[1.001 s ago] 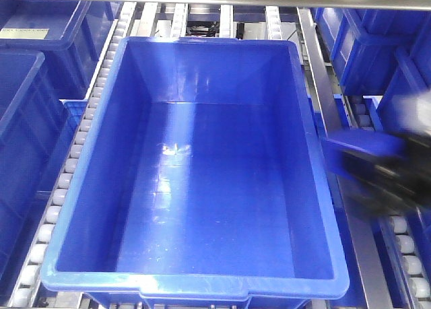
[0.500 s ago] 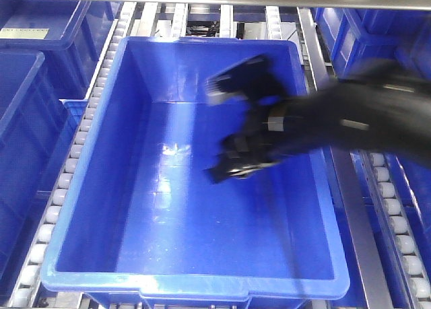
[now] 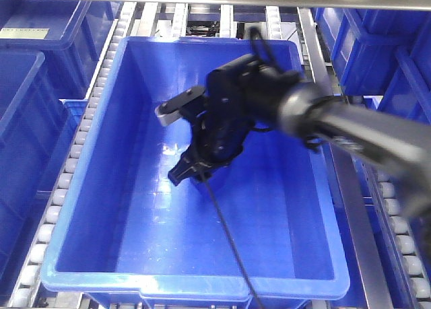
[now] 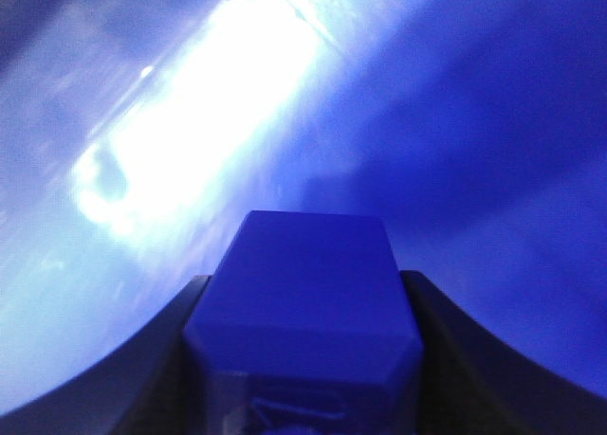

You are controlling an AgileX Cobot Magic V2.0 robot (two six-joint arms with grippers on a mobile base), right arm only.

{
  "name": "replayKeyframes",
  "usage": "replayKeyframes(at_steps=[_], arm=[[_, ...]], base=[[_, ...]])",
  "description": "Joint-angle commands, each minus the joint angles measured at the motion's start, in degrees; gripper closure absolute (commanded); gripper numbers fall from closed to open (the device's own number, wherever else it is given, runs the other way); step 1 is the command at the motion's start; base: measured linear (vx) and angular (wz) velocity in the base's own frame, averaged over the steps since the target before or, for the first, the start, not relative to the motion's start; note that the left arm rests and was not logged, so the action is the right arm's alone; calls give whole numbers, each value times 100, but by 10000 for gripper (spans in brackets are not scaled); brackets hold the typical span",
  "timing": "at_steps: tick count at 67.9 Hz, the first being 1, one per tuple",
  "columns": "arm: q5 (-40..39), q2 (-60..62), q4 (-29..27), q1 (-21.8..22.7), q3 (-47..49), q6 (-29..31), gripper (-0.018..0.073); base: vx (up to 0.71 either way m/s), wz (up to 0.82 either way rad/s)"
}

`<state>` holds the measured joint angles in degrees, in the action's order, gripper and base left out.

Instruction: Pour parts from conveyor to right shelf

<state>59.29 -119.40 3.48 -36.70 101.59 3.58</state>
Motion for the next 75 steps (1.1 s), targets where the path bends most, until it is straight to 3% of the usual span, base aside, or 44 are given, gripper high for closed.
replayKeyframes(at_steps=[1, 32, 42, 52, 66, 75], arm=[[-108, 110, 45, 18, 347, 54, 564], [-326, -225, 34, 18, 354, 54, 564], [-331, -225, 51, 18, 354, 54, 526], [-338, -225, 51, 18, 354, 23, 372], [-426, -220, 38, 18, 354, -143, 29], [-547, -97, 27, 11, 354, -144, -71]], base=[[0, 0], [0, 0], [0, 0], [0, 0], [0, 0], [0, 0]])
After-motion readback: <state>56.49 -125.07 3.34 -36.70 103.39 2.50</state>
